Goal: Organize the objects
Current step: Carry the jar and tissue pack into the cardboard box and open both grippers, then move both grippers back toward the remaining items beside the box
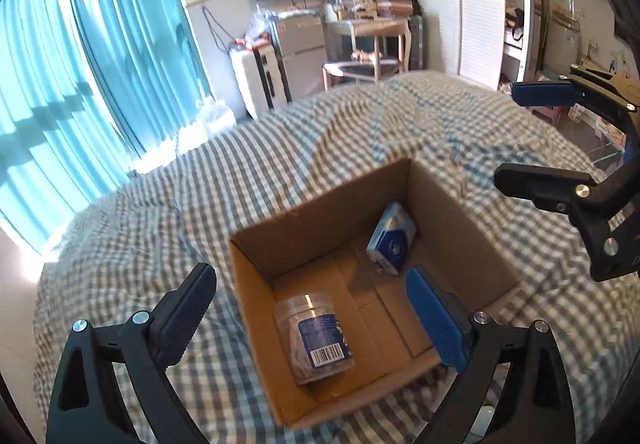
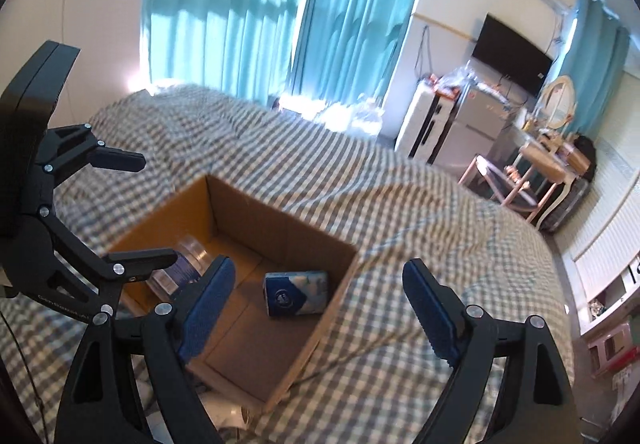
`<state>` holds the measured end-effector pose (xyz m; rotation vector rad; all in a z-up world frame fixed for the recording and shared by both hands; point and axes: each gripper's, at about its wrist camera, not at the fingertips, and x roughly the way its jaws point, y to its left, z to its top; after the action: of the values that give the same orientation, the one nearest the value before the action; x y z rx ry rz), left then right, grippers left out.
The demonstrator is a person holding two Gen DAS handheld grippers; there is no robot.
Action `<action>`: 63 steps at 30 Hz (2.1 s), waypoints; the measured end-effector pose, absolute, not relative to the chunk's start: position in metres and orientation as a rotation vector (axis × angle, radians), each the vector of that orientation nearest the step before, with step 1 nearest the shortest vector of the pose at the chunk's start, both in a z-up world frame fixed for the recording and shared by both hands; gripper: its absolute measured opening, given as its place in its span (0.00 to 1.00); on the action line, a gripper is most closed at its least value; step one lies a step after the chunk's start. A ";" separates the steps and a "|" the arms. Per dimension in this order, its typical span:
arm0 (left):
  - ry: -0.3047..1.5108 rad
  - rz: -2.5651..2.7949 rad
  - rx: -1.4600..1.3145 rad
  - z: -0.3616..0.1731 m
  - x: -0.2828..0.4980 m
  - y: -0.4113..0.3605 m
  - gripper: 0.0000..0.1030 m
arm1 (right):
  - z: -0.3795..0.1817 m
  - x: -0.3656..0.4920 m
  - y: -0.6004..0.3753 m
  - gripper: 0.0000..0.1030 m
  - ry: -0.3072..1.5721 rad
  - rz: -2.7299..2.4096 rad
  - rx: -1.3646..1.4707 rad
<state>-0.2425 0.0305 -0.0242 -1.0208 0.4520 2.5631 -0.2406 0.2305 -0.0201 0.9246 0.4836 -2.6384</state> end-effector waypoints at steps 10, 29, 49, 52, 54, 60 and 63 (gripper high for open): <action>0.458 2.713 -0.877 0.049 -0.164 0.030 1.00 | 0.052 -0.152 0.242 0.89 0.477 -2.723 0.764; 0.254 2.965 -0.763 0.051 -0.053 0.003 1.00 | 0.064 -0.014 0.236 0.97 0.369 -2.723 0.610; 0.253 2.769 -1.161 -0.112 -0.080 0.029 1.00 | -0.091 -0.066 0.246 0.97 0.162 -2.674 1.009; 0.203 2.730 -1.216 -0.125 -0.086 0.030 1.00 | -0.102 -0.070 0.248 0.97 0.168 -2.696 1.028; 0.204 2.720 -1.219 -0.130 -0.088 0.034 1.00 | -0.111 -0.073 0.250 0.97 0.142 -2.687 1.050; 0.197 2.625 -1.359 -0.155 -0.108 0.044 1.00 | -0.128 -0.077 0.255 0.97 0.068 -2.656 1.089; 0.182 2.625 -1.391 -0.160 -0.113 0.044 0.98 | -0.130 -0.076 0.256 0.97 0.055 -2.654 1.090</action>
<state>-0.1133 0.0445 -0.1604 -1.3911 0.1822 2.6250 -0.0757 0.2561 -0.1303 1.0905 0.0553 -2.6538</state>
